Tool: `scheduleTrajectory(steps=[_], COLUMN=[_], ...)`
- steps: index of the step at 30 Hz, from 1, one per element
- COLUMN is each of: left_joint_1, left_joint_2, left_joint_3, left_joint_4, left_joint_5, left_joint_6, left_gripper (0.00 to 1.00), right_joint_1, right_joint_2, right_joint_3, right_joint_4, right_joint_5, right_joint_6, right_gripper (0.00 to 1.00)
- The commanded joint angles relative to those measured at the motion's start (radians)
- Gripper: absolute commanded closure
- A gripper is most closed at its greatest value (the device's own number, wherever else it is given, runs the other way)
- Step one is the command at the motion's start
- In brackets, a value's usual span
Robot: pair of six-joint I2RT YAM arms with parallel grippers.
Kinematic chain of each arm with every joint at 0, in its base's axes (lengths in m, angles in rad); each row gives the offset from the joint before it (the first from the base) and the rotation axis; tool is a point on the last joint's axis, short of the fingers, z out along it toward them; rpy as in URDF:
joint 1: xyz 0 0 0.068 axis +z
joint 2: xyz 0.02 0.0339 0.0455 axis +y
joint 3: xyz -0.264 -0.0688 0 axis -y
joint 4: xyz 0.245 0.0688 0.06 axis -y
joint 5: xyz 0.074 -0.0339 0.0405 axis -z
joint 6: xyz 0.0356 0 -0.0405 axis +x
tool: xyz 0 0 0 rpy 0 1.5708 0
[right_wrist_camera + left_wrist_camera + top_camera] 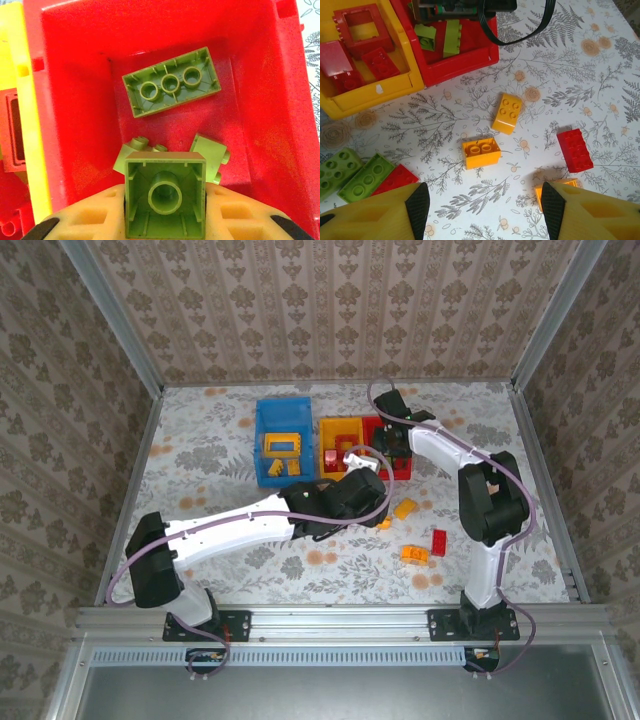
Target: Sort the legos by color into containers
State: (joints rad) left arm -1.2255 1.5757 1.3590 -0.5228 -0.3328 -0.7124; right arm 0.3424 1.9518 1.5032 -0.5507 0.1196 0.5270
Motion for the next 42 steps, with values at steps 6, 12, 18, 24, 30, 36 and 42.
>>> scheduleTrajectory(steps=[6,12,18,24,30,36,42], left_joint_1=[-0.005,-0.005,0.010,0.021,0.023,0.024,0.054], left_joint_2=[-0.020,-0.036,-0.006,0.112,0.307,0.421,0.502], left_joint_3=[0.031,0.006,-0.010,0.026,0.142,0.208,0.247], left_joint_4=[-0.016,-0.020,-0.063,-0.106,-0.193,-0.192,-0.167], left_joint_5=[-0.050,-0.035,0.040,0.135,0.145,0.125,0.140], left_joint_6=[0.029,0.060,0.081,0.206,0.128,-0.020,-0.073], left_gripper=[0.36,0.32,0.24,0.18,0.10,0.07,0.08], right_joint_1=[-0.008,-0.005,0.012,0.024,0.019,0.008,0.007], right_joint_2=[0.069,-0.009,-0.194,-0.538,-0.895,-1.098,-1.172], right_joint_3=[0.075,0.074,0.043,-0.197,-0.464,-0.563,-0.569], right_joint_4=[-0.057,-0.048,-0.059,-0.046,-0.126,-0.242,-0.320], right_joint_5=[-0.012,-0.009,-0.004,-0.008,-0.020,-0.021,-0.020], right_joint_6=[0.021,-0.004,-0.047,-0.077,-0.048,-0.006,0.011], right_gripper=[0.57,0.44,0.41,0.34,0.28,0.26,0.27])
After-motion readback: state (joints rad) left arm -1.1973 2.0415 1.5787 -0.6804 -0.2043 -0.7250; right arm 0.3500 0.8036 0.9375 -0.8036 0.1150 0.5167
